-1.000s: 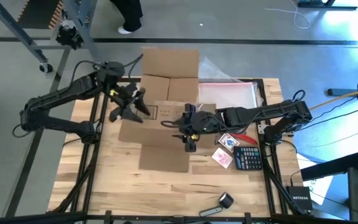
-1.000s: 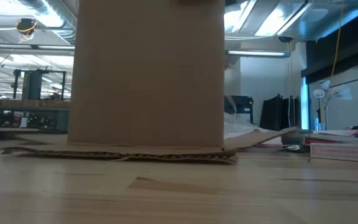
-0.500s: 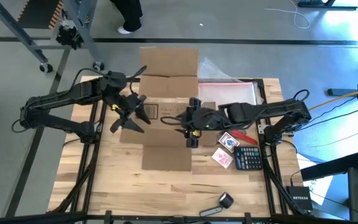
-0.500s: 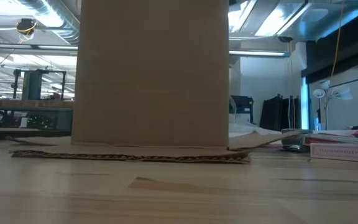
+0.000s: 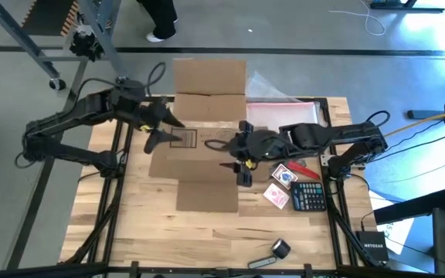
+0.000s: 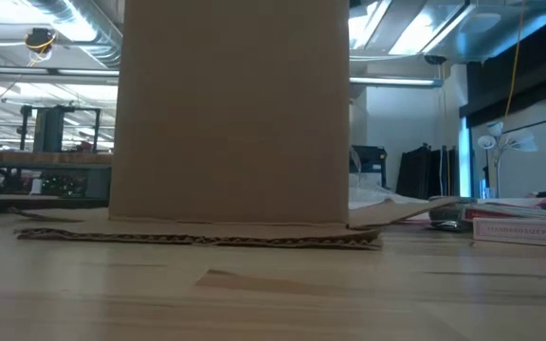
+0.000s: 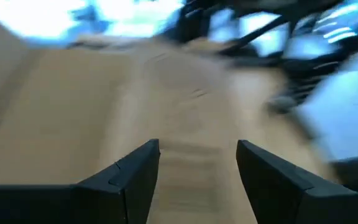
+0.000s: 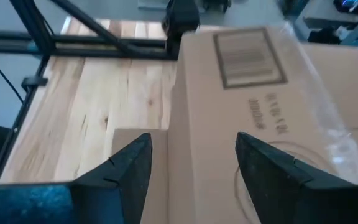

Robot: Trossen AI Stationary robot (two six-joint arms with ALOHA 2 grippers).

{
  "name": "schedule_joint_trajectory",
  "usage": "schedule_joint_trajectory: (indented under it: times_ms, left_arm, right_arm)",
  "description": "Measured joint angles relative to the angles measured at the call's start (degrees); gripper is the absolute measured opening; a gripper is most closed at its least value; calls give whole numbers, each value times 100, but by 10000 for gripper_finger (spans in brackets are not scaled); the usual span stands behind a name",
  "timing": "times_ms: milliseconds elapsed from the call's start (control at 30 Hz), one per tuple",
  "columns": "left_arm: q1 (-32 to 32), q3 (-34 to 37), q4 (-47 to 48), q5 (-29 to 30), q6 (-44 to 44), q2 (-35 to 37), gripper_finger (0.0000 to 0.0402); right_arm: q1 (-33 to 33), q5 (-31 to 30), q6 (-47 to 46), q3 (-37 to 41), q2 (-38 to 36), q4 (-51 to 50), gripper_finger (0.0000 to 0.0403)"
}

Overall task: Unpack boxes
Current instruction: Break down box until it is fully flat

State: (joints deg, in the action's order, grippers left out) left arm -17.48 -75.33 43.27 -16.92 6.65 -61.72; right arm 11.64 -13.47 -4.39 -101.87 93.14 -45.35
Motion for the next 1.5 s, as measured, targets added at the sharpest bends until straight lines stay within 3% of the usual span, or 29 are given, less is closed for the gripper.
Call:
schedule_joint_trajectory:
  times_ms: [100,167,300,500,600,767,1033,1167,1300,1500]
  left_arm:
    - [-290,48,172,1126,416,-85,209]
    - [-466,198,162,1499,759,-117,209]
    - [-711,396,147,1537,1313,-163,209]
    - [-995,393,-640,1856,1337,-74,209]
    - [-1196,452,-596,2006,1439,-102,209]
    - [-1221,912,-466,1739,1507,-130,209]
    - [-980,944,-1043,-168,707,-2,209]
    - [-851,953,-849,-449,576,-17,209]
    - [-808,846,-819,230,611,39,209]
    - [-810,611,-840,1377,1478,196,209]
  right_arm:
    - [-2,-116,0,246,0,156,225]
    - [-4,-215,17,365,1,172,225]
    - [-4,-254,32,493,0,191,225]
    - [-4,-254,33,680,0,260,225]
    - [-4,-250,33,801,2,307,225]
    - [-4,-245,68,973,2,520,225]
    - [-2,-301,171,1059,2,591,225]
    - [-2,-430,170,1059,2,611,225]
    - [-4,-452,187,1059,2,636,225]
    - [-2,-452,227,1059,2,649,225]
